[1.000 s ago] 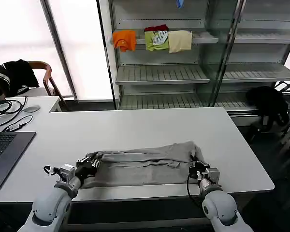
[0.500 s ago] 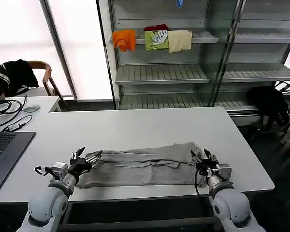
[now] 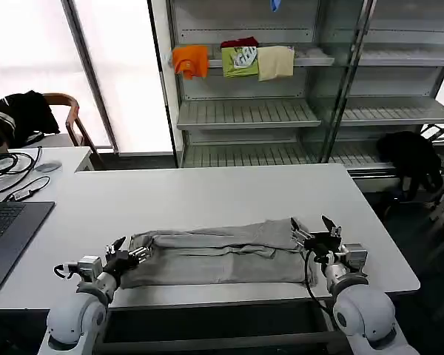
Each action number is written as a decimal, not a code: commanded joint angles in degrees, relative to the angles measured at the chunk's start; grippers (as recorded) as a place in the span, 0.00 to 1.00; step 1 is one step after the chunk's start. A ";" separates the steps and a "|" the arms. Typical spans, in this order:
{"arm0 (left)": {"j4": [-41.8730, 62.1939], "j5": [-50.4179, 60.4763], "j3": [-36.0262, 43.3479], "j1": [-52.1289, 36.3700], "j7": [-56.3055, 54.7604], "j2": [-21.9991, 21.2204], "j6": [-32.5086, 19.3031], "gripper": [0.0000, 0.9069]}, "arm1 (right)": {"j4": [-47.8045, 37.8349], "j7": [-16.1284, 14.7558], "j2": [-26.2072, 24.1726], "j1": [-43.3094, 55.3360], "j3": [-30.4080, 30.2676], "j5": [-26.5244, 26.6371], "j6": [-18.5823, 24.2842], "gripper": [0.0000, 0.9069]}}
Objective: Fold and organize the clothes.
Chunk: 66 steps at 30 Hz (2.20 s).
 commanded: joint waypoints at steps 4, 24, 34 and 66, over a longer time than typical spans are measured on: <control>1.74 0.40 -0.25 0.62 0.53 -1.22 0.06 0.43 | 1.07 0.16 -0.32 -0.09 0.61 0.77 0.11 1.00; 3.32 -0.62 -2.40 0.73 1.94 -0.69 -1.59 0.00 | -0.99 0.88 0.03 3.12 -0.18 1.25 -0.32 1.00; 3.75 -4.73 -14.83 -0.98 2.65 10.15 -1.90 0.00 | -1.49 0.83 -0.01 3.69 -0.71 1.20 -0.23 1.00; -3.40 1.71 16.21 -8.77 -1.33 11.11 0.12 0.00 | 1.06 0.89 2.36 -2.71 4.49 -3.38 -0.68 1.00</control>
